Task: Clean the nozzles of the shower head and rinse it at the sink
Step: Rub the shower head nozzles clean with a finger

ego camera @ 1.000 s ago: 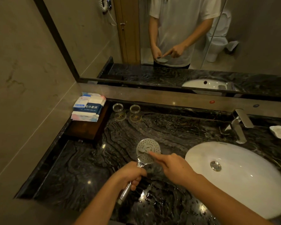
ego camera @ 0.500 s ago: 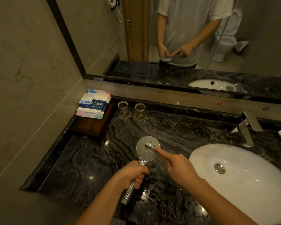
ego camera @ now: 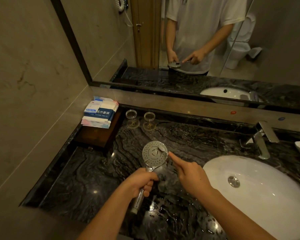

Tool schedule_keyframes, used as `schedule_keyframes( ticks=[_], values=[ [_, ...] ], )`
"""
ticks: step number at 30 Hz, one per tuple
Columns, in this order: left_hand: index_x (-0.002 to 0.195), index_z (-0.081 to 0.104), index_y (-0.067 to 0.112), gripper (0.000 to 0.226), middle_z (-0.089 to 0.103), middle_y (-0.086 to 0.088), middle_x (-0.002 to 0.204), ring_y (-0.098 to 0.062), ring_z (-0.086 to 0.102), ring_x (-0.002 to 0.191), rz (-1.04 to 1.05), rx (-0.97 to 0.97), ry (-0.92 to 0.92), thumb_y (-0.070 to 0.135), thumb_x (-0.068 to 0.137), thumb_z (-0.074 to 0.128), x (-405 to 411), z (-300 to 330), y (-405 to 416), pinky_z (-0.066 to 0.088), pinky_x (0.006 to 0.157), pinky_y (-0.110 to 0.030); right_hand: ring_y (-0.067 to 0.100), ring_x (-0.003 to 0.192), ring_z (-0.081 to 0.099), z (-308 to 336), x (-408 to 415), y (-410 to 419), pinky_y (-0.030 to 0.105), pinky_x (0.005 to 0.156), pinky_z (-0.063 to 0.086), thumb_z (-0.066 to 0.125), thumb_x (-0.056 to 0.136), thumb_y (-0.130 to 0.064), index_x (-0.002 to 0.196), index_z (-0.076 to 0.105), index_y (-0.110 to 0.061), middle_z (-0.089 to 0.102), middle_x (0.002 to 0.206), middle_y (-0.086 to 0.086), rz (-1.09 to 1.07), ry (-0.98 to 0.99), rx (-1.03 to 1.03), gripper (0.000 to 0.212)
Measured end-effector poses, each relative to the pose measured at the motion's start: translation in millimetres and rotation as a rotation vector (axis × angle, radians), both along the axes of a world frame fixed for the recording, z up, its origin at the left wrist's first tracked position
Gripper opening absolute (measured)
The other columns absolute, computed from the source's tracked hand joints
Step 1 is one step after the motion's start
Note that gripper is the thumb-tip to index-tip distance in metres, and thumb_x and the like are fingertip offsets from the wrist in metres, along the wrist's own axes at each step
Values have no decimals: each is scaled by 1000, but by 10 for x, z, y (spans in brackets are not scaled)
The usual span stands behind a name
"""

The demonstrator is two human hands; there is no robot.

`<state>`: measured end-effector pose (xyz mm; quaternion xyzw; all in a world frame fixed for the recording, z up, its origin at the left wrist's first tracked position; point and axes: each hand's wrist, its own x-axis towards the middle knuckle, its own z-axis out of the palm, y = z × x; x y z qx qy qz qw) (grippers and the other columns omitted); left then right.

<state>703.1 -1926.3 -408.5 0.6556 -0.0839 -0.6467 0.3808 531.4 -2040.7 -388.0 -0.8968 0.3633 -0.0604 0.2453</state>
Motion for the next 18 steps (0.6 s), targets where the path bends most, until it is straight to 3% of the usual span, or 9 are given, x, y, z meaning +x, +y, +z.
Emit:
schedule_keyframes(
  ticks=[7, 10, 13, 18],
  values=[
    [73, 46, 16, 26, 34, 0, 51, -9, 27, 36, 87, 30, 35, 3, 93, 56, 57, -109, 138, 24, 36, -18, 17, 59, 61, -219, -130, 142, 37, 65, 53, 42, 104, -32, 141, 19, -70, 68, 70, 3, 66, -45, 97, 58],
    [72, 48, 15, 26, 36, 0, 50, -10, 29, 36, 104, 48, 33, 5, 93, 58, 69, -197, 273, 25, 36, -18, 8, 52, 59, -424, -222, 233, 30, 57, 52, 41, 105, -34, 142, 31, -61, 67, 66, -3, -5, -117, 209, 48],
    [72, 48, 15, 26, 36, 0, 49, -10, 29, 37, 131, 52, 33, 5, 94, 59, 67, -274, 384, 26, 37, -18, 6, 53, 58, -651, -202, 338, 28, 53, 46, 39, 105, -40, 126, 50, -38, 63, 65, -7, -200, -115, 313, 24],
    [72, 48, 15, 26, 37, -2, 49, -11, 29, 35, 139, 83, 56, 6, 92, 62, 82, -380, 507, 26, 38, -19, 15, 66, 67, -993, 23, 386, 41, 66, 58, 51, 100, -31, 97, 50, -20, 68, 77, 1, -464, -21, 528, 11]
  ],
)
